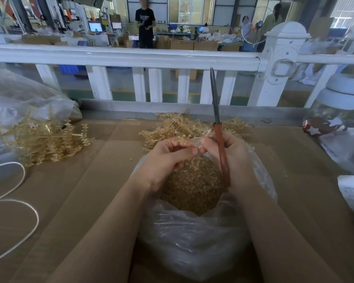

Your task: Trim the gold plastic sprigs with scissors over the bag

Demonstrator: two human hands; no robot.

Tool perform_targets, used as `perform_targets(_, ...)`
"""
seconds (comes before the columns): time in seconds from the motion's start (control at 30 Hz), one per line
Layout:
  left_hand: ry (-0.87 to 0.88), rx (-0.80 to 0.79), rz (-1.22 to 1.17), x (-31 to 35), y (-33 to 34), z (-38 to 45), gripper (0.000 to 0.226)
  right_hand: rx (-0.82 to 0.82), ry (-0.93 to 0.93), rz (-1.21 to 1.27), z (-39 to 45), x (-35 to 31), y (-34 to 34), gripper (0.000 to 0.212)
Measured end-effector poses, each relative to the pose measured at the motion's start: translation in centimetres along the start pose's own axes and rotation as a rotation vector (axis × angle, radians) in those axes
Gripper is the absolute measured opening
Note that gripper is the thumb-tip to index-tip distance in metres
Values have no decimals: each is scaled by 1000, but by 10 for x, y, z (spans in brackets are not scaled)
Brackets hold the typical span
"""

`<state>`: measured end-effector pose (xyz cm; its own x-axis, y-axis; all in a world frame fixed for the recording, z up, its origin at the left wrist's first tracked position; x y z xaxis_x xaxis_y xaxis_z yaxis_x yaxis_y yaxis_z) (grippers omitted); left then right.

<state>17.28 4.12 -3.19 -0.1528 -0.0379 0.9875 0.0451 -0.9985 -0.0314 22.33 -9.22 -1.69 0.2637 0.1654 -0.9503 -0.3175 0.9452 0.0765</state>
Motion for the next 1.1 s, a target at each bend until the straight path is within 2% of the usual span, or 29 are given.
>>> perform_targets(0.07,-21,-32,7,0,2,-1,1,-12,-1,22,1,1,1,24)
perform_targets(0.13,-44,-45,26,-3,3,-1,13,-20,-15,24,0,0,2,26)
perform_targets(0.23,-60,-48,53,-4,3,-1,16,-5,-19,12,1,1,1,19)
perform_targets(0.3,-27,-28,18,1,3,-2,12,-1,-13,5,1,2,0,11)
perform_targets(0.53,57,131,-165,5,-15,-1,6,-49,-30,-99,-2,-5,4,7)
perform_targets(0.73,25,109,-168,5,-12,-2,4,-67,-10,-143,0,0,5,16)
perform_targets(0.87,69,155,-201,10,-17,-3,3,-88,-42,-176,-1,-1,8,16)
perform_targets(1.1,127,305,-286,15,-37,-5,30,-36,-122,-449,-2,1,5,22)
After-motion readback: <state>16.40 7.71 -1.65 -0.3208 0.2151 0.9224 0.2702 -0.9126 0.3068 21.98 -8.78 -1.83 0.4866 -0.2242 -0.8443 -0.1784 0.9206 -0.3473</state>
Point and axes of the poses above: each hand's wrist, its own z-axis towards the middle knuckle, its own y-axis out of the palm, x = y × z, the point moved 9 cm from there along z, towards the middle knuckle, and after that the axes turned 6 degrees about z, right-handed, at the moved point
